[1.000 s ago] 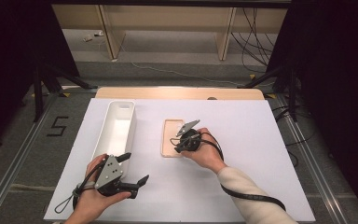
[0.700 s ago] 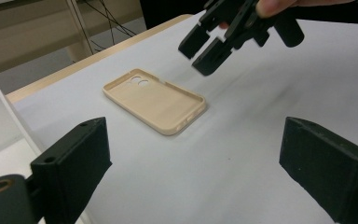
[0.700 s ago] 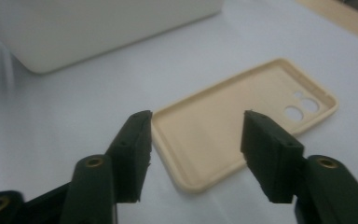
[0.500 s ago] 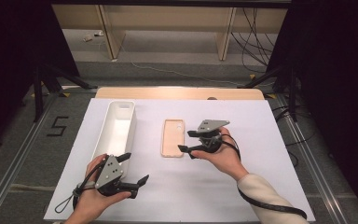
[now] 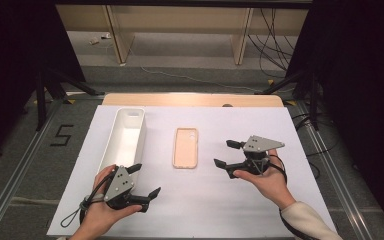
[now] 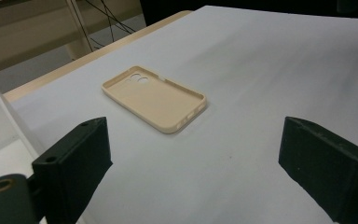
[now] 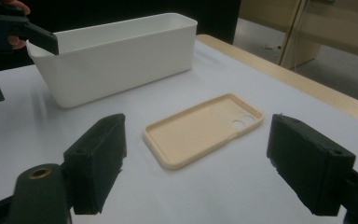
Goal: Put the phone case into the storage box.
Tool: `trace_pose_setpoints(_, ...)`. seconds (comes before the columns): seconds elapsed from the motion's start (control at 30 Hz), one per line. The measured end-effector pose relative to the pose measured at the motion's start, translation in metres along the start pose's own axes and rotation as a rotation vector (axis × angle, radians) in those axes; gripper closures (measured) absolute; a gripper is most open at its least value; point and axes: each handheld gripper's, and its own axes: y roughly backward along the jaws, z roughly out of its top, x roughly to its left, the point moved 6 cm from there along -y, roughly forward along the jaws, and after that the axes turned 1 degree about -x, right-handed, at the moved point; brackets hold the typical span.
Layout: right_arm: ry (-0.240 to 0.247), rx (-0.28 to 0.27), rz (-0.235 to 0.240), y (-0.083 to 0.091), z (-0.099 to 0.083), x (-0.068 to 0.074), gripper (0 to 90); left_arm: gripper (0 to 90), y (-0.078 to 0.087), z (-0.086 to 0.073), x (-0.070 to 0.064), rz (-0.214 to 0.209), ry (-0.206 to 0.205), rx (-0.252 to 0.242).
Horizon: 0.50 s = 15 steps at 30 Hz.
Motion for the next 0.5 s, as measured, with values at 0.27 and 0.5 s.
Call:
trace_pose_setpoints(0.27, 0.0, -0.01, -0.034, 0.026, -0.008, 0.0, 19.6, 8.3, 0.003, 0.001, 0.0, 0.002, -0.005, -0.007)
trace_pose_setpoints(0.5, 0.006, -0.011, -0.048, 0.036, -0.011, 0.0, 19.6, 8.3, 0.005, 0.0, 0.0, 0.003, -0.005, -0.008)
